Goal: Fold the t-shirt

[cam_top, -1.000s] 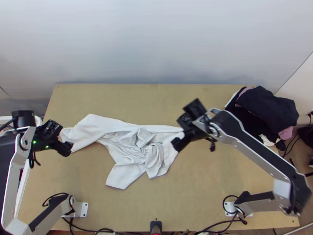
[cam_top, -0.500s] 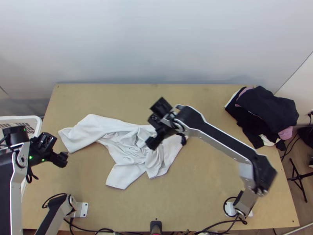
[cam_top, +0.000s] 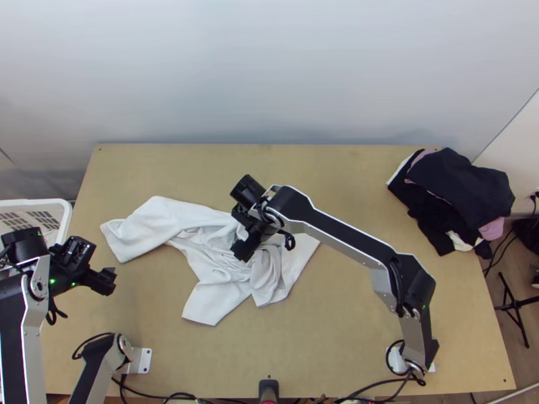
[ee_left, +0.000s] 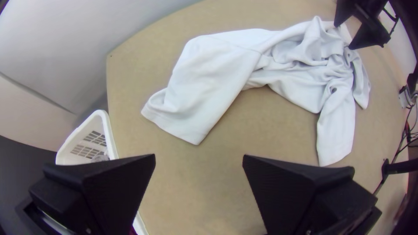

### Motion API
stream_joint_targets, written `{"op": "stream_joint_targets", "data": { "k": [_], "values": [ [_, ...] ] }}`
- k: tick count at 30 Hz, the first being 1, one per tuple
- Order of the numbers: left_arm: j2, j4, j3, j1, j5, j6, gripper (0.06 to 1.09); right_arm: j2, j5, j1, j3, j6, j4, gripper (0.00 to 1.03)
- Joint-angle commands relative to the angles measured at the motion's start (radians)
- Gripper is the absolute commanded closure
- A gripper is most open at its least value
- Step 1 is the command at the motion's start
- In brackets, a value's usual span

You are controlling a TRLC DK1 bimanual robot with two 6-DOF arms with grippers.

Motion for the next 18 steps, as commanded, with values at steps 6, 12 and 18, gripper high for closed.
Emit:
{"op": "stream_joint_targets", "data": {
  "k": [6,12,18],
  "values": [
    [0.004,0.017,-0.022,0.003,0.001,0.007,0.11,0.019,0.031,-0.061,-0.014,-0.011,0.019,0.1],
    [0.017,0.034,-0.026,0.003,0.001,0.005,0.11,0.056,0.031,-0.053,-0.01,-0.015,0.028,0.13],
    [0.014,0.036,-0.028,0.007,0.0,0.01,0.11,0.05,0.031,-0.026,-0.017,-0.011,0.023,0.13]
  ]
}}
